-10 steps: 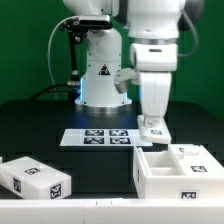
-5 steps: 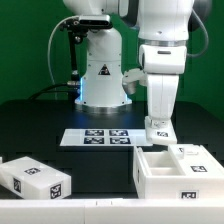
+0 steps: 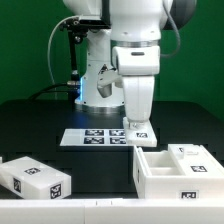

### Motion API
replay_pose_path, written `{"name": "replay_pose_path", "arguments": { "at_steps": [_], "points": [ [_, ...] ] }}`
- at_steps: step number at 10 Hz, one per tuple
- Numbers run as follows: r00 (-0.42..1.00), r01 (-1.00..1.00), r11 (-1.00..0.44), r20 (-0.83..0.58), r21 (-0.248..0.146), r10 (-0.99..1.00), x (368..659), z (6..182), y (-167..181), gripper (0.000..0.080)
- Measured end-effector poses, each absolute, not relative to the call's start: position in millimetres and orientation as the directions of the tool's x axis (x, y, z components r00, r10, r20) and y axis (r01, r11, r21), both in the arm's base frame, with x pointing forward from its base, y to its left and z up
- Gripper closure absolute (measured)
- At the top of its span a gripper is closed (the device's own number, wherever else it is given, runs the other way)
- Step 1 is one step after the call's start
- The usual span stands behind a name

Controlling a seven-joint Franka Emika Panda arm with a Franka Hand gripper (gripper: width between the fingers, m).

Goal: Assemble cabinet

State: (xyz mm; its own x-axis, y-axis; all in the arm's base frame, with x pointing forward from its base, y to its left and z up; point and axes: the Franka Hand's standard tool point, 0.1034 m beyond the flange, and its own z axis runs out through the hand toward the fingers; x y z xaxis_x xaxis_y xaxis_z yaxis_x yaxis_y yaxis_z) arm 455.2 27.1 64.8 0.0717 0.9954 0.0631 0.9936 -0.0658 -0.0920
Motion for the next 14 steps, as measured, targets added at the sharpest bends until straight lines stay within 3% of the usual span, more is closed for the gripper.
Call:
{"name": "replay_pose_path", "arguments": {
  "at_steps": [3,5,8,9,13,14],
  "points": [
    [0.097,0.994,-0.087,0.161,-0.068,0.982,459,64.9,13,0.0735],
    [0.116,0.992,-0.106,0.151,-0.075,0.982,458,63.4,9,0.0735],
    [0.008,1.000,-0.005,0.127,-0.027,0.992,467,77.0,35,0.0735],
    [-0.001,1.000,-0.002,0.120,0.023,0.993,469,77.6,37,0.0735],
    [0.034,0.999,-0.034,0.114,-0.002,0.993,463,72.7,36,0.0735],
    [0.060,0.998,-0.058,0.104,-0.024,0.993,459,68.3,45,0.0735]
  ]
}}
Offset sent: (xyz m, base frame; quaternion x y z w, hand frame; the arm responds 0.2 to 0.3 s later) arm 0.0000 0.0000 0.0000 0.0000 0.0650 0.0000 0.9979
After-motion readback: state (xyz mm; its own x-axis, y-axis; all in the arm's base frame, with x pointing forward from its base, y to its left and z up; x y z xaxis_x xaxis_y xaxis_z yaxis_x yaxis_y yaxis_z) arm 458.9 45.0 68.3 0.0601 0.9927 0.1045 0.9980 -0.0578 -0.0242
